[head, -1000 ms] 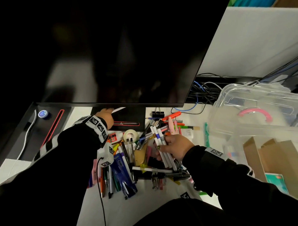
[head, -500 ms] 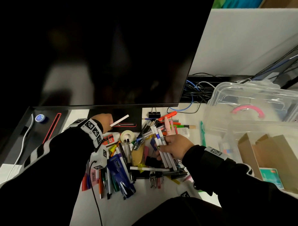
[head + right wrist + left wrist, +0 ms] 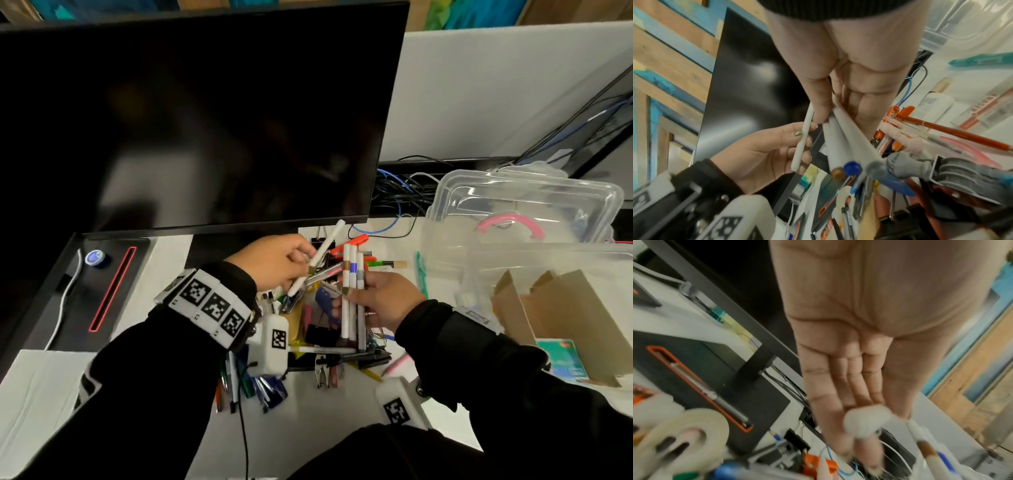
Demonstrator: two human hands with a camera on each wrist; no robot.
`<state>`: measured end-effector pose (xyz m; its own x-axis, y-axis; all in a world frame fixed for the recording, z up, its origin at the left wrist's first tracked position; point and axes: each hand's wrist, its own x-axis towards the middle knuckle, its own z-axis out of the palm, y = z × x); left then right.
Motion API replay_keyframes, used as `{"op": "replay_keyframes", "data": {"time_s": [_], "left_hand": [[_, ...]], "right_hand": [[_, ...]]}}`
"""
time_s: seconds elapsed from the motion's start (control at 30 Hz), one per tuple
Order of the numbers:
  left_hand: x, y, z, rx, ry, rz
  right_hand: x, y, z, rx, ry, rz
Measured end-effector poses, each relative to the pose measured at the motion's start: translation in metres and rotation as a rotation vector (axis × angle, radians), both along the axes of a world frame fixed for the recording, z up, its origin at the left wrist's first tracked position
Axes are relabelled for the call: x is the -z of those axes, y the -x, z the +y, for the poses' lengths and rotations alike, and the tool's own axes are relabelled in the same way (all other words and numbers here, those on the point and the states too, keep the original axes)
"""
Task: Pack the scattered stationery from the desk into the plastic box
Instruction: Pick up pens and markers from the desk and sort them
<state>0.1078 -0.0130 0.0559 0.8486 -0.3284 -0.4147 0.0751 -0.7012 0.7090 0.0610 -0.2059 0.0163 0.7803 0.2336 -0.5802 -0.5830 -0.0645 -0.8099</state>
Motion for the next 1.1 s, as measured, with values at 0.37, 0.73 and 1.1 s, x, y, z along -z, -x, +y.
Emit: {"op": "replay_keyframes", "data": {"time_s": [0.37,0.73,1.1], "left_hand": [[-0.002,0.036,-0.063,-0.216,0.410,-0.096],[-0.004,0.041,-0.149,-0.129,0.428,-0.135],[0.003,0.072,-0.234,-0.060,0.391,0.057]], "right_hand": [[-0.032,0.009,-0.075,0.279,-0.105,-0.082],[-0.045,0.026,-0.181,0.356,-0.251,-0.105],[-0.037,0.021,-0.220,0.384,-0.174,-0.181]]}}
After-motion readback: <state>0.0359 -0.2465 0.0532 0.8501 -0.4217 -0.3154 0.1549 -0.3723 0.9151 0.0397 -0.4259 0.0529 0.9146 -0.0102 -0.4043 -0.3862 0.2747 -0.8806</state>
